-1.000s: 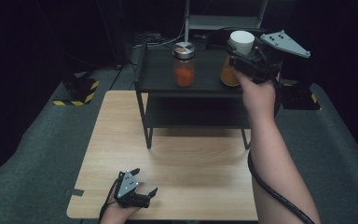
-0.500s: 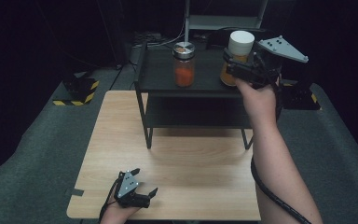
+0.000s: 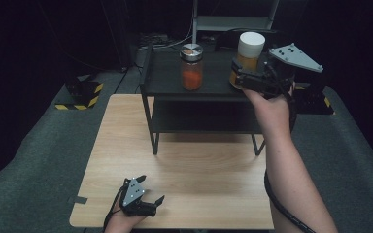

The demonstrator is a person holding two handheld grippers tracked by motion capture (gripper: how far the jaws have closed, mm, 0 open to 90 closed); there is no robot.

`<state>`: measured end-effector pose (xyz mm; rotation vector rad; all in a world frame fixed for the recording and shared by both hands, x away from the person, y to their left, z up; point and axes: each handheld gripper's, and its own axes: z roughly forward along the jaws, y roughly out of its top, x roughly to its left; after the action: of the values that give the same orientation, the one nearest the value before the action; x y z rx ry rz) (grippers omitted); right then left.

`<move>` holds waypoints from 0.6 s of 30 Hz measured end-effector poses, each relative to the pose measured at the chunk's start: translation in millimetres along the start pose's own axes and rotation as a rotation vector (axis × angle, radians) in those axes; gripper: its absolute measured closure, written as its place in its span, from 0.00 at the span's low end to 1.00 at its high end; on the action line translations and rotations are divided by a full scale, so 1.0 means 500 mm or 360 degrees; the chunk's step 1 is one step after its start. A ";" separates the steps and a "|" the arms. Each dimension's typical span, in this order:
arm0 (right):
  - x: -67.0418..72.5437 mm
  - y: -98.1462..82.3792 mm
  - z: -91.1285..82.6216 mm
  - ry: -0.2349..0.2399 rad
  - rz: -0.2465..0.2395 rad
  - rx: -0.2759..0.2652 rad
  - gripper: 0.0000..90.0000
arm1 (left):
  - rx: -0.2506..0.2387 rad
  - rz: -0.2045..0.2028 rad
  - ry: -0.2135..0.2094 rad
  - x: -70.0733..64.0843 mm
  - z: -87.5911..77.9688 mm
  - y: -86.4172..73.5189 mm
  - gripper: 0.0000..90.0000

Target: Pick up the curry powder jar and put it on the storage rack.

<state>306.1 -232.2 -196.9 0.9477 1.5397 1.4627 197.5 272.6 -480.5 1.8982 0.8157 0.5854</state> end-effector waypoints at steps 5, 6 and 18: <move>0.001 -0.012 -0.013 0.0019 -0.0010 -0.0002 0.00 | 0.0000 0.0006 0.0004 -0.001 0.000 0.000 0.01; 0.001 -0.016 -0.015 0.0023 -0.0010 -0.0007 0.00 | 0.0000 0.0006 0.0005 -0.002 0.000 0.000 0.01; 0.007 -0.052 -0.048 0.0091 -0.0034 -0.0034 0.00 | -0.0007 0.0004 0.0011 -0.003 -0.001 -0.001 0.01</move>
<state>283.0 -240.0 -222.8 0.8812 1.5673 1.5001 196.1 272.2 -481.1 1.8947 0.8159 0.5948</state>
